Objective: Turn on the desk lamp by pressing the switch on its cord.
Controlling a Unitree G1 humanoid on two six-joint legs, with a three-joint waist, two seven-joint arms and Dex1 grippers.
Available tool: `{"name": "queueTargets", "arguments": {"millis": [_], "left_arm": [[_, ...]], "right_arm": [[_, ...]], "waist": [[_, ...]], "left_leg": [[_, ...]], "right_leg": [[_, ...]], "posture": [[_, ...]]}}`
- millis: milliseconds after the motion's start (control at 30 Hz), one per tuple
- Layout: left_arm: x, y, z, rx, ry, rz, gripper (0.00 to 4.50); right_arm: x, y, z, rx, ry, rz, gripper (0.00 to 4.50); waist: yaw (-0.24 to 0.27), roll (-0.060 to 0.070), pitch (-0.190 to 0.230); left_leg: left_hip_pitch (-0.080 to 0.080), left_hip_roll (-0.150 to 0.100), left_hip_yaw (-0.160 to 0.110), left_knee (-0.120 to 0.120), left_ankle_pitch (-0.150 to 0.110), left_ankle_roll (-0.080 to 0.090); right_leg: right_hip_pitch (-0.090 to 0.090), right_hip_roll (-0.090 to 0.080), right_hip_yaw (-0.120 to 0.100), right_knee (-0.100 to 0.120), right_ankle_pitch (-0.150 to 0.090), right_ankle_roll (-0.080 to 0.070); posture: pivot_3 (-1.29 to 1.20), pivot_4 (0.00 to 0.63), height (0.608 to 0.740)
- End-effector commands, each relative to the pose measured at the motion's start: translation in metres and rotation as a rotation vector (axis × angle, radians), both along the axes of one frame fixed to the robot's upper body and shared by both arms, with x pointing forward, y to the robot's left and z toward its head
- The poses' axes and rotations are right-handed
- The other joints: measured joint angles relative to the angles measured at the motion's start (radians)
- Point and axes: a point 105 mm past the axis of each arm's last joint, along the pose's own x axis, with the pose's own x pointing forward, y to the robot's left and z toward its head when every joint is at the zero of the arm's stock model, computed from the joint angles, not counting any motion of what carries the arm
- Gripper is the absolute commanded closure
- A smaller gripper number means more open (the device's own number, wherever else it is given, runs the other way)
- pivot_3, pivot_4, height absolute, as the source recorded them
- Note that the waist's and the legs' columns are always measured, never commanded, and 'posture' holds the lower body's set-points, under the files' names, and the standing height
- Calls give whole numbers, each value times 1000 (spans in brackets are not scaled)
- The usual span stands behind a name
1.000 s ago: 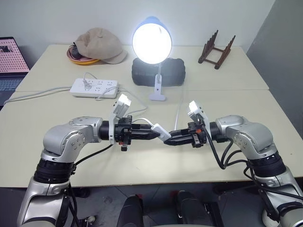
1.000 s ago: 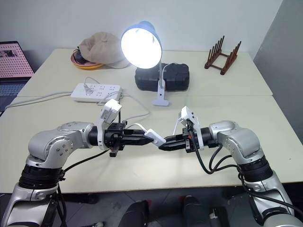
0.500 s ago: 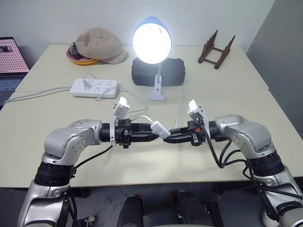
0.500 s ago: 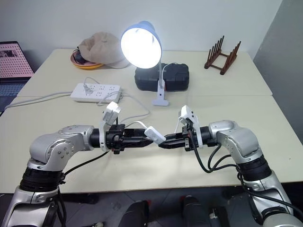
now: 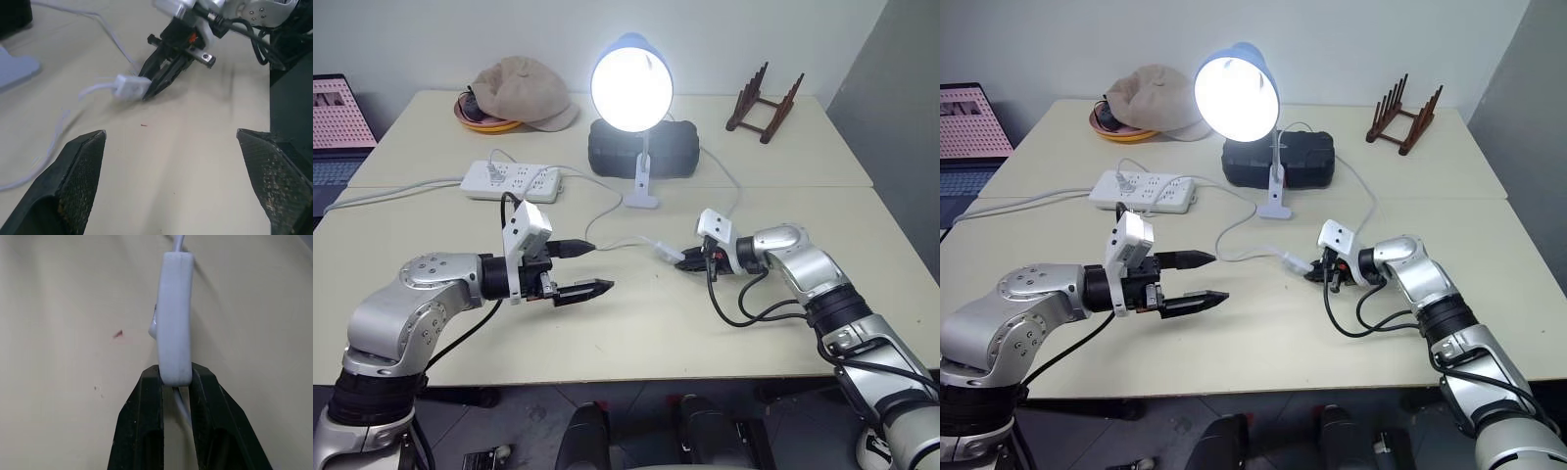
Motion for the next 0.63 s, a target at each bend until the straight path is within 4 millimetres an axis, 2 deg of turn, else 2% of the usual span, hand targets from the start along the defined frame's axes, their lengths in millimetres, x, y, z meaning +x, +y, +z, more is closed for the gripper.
{"name": "queueTargets", "arguments": {"millis": [33,133,300,400,467,633], "left_arm": [[-1,0,9,41,-72,-10,0],[2,4,6,68,-76,-6,0],[8,7,13,65,-82,-14,0],[14,9,17,81,-85,-25,0],[16,11,18,102,-93,-38,0],[22,13,17,150,-118,-61,0]], "right_arm": [[3,3,18,4,-89,54,3084],[-5,-3,34,38,-115,78,2281],[-26,-19,61,84,-140,89,1181],[-55,-31,78,126,-124,80,573],[-70,-36,81,139,-104,60,136],[-81,-43,75,139,-92,-29,50]], "waist": [[0,0,0],[0,1,0],[9,0,0],[12,0,0],[15,1,0],[12,0,0]], "left_leg": [[0,0,0,0,0,0],[0,0,0,0,0,0],[0,0,0,0,0,0],[-1,0,0,0,0,0],[0,0,0,0,0,0],[0,0,0,1,0,0]], "right_leg": [[0,0,0,0,0,0],[0,0,0,0,0,0],[0,0,0,0,0,0],[0,0,0,0,0,0],[1,0,0,0,0,0],[0,0,0,0,-3,-5]], "posture": [[0,150,740],[0,150,740],[0,150,740],[0,150,740],[0,150,740],[0,150,740]]}}
